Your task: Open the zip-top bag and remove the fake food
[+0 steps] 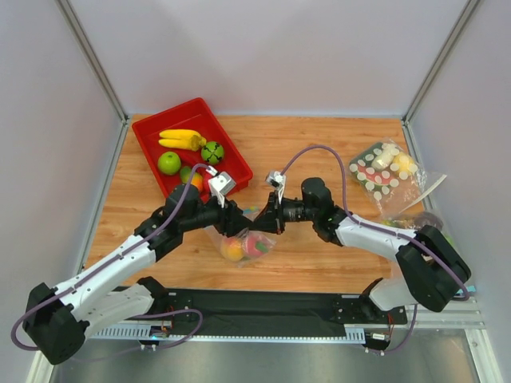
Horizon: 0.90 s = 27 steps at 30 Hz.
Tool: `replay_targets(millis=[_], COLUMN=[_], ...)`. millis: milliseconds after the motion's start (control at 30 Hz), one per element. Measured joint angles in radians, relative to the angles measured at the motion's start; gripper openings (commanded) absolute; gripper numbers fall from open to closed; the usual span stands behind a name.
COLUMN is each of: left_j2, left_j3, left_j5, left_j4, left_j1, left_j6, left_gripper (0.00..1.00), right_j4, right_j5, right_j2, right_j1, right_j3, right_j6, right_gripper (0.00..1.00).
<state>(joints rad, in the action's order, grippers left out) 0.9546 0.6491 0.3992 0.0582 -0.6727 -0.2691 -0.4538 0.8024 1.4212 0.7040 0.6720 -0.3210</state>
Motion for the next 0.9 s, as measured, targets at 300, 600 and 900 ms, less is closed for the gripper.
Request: replay_targets(millis=[300, 600, 900], left_j2=[-0.093, -0.054, -0.029], left_j3=[0.061, 0.153, 0.154], left_j5=[0.075, 0.301, 0.346], left_j4=[0.066, 0.135, 0.163], left_j1=[0.001, 0.004, 0.006], left_j6=[0.076, 0.114, 0.119], left_gripper=[0.59, 0.59, 0.57], right_j4=[0.002, 0.011, 0.011], right_j5=[0.124, 0.238, 0.293], right_j2=[-0.057, -0.080, -0.111], right_j1=[0.000, 0.000, 0.000], right_j3=[-0.006, -0.006, -0.006], right_j6=[0.001, -0.002, -0.012], right_gripper=[0.00, 0.00, 0.00])
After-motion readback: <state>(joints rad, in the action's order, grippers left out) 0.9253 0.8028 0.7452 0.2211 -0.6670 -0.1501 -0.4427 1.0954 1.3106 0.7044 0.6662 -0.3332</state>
